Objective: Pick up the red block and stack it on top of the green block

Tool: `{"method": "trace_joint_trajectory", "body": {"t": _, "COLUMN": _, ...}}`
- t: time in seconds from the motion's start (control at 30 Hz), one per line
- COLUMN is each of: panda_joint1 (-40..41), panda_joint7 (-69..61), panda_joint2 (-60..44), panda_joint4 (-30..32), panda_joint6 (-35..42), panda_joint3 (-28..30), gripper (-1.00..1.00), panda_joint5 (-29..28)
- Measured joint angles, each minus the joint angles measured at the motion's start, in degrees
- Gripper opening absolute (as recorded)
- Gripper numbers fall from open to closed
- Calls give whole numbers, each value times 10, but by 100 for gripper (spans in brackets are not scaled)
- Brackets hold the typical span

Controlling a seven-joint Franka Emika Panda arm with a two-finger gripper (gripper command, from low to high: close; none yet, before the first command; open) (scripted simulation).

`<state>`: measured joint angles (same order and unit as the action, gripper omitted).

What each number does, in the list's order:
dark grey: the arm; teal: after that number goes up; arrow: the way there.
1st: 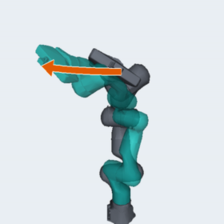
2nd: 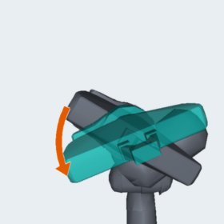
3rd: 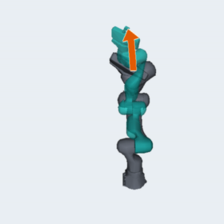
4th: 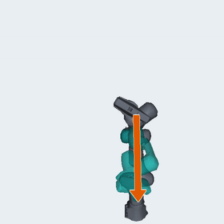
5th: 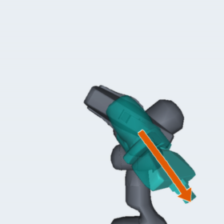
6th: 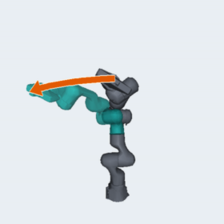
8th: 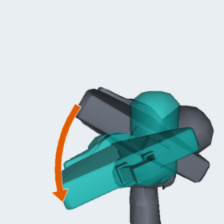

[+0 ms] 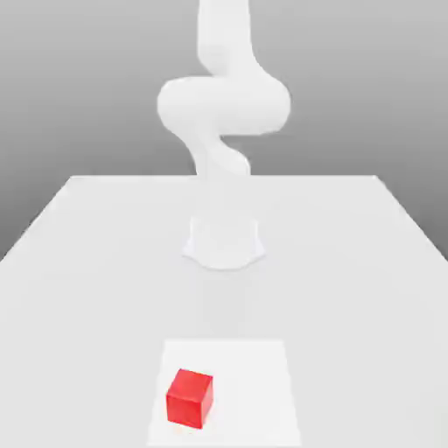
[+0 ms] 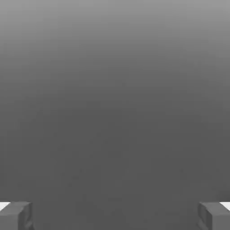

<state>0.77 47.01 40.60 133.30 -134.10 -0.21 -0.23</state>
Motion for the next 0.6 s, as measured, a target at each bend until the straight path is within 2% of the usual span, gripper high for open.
{"method": "trace_joint_trajectory", "body": {"t": 0.6, "panda_joint1": 41, "panda_joint7": 78, "panda_joint2": -377, "panda_joint4": 109, "panda_joint6": -167, "panda_joint3": 3, "gripper": 0, "panda_joint5": -9}}
